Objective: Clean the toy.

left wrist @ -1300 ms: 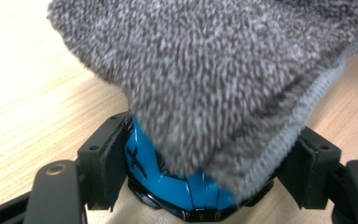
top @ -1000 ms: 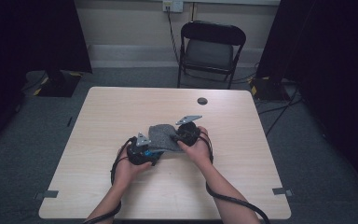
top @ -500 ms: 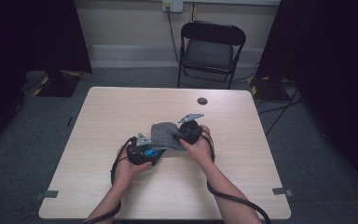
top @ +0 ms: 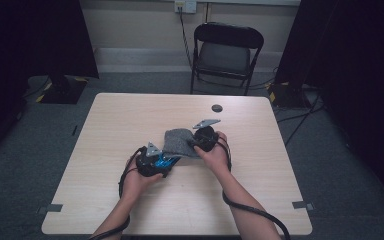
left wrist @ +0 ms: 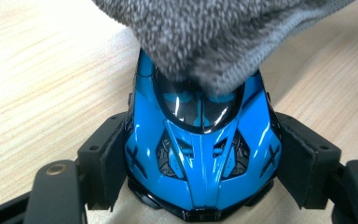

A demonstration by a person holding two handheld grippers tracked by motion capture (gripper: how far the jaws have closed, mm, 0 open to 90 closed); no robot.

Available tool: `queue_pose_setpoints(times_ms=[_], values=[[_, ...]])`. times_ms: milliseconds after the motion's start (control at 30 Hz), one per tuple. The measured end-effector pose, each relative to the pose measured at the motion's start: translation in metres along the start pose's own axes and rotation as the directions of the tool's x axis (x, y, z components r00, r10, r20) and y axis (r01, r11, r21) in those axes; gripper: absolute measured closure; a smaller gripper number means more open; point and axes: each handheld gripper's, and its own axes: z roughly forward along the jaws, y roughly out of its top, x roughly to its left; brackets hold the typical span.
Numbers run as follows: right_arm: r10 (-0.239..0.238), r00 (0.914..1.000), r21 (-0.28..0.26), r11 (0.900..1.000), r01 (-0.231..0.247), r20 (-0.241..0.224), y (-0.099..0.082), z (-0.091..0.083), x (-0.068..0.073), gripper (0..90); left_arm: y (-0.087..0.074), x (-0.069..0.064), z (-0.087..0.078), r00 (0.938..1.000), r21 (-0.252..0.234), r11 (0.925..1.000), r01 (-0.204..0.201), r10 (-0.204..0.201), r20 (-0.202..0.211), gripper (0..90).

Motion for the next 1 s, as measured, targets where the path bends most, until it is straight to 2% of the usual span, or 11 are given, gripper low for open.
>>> queue_pose_setpoints(times_ms=[267, 433, 1000], values=[[0.017, 0.9994, 0.004, 0.9998, -0.017, 0.029, -0.001, -0.001, -0.010, 73.8, 0.000, 0.000, 0.000, 1.0000, 0.000, 1.0000, 0.002, -0.002, 0.001, 26.0], [0.045, 0.9983, 0.001, 0.9990, -0.045, 0.038, -0.004, -0.003, -0.019, 73.8, 0.000, 0.000, 0.000, 1.0000, -0.001, 1.0000, 0.002, -0.002, 0.001, 26.0], [0.056, 0.9961, 0.009, 0.9983, -0.057, 0.068, -0.010, -0.007, -0.033, 73.7, 0.000, 0.000, 0.000, 1.0000, -0.001, 1.0000, 0.005, -0.005, 0.003, 26.0]])
